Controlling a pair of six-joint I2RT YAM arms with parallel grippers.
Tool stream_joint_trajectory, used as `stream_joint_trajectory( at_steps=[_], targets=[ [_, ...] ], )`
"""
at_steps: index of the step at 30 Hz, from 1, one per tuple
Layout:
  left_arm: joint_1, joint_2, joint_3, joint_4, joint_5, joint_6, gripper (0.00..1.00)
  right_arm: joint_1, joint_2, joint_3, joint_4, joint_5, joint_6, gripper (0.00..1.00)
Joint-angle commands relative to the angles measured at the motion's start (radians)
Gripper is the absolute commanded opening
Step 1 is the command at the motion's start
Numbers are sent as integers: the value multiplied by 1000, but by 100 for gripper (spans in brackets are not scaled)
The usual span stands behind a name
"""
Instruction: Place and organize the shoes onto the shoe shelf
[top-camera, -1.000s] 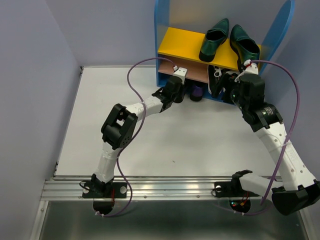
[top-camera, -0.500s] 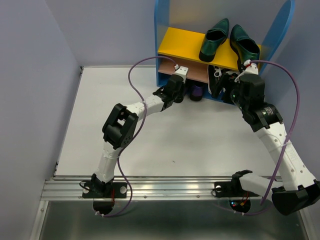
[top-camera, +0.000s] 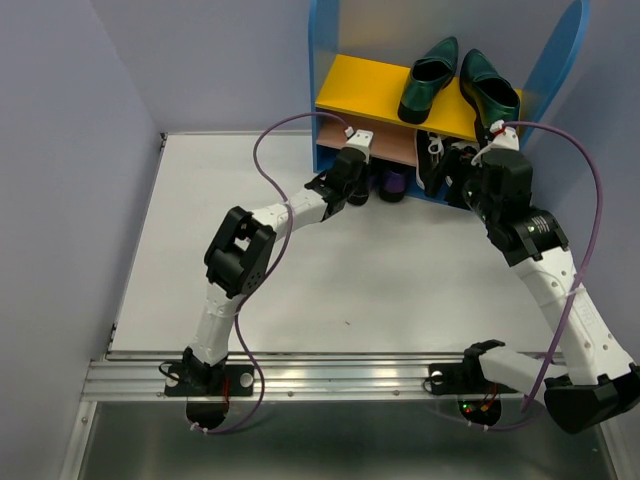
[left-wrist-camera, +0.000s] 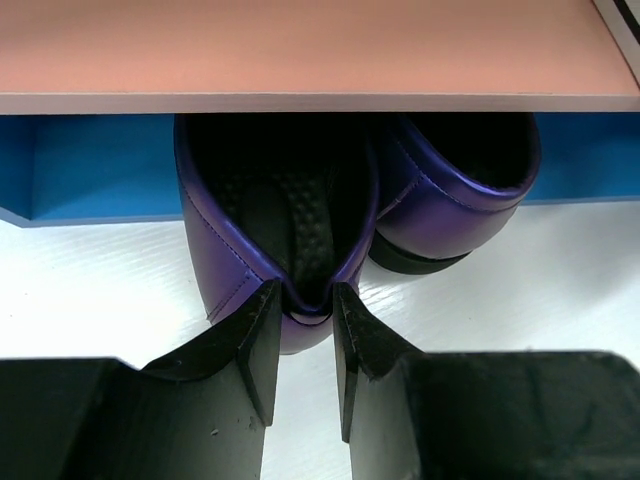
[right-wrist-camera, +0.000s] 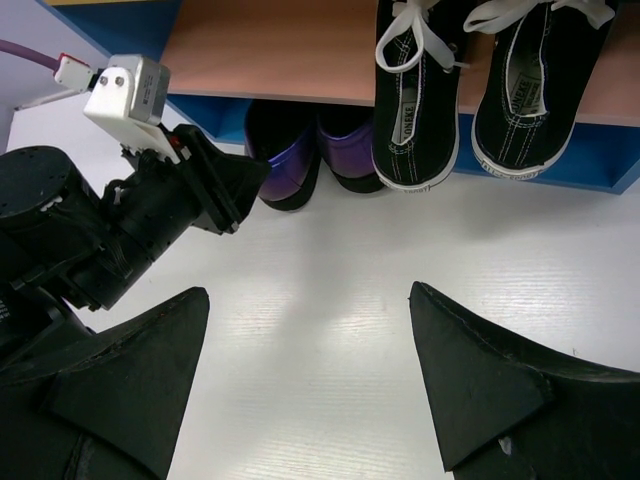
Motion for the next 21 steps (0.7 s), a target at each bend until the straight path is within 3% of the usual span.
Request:
stream_joint_trajectory(
  at_steps=[1,10,21],
  targets=[
    [23,-12,22,203,33,-116,0,-4,-26,42,7,13,-1,87],
    [78,-29,-52,286,85,-206,0,-4,-37,40,1,19,-1,87],
    [84,34,-33,315,61,-168,0,-4,-35,45,-5,16,0,87]
  ],
)
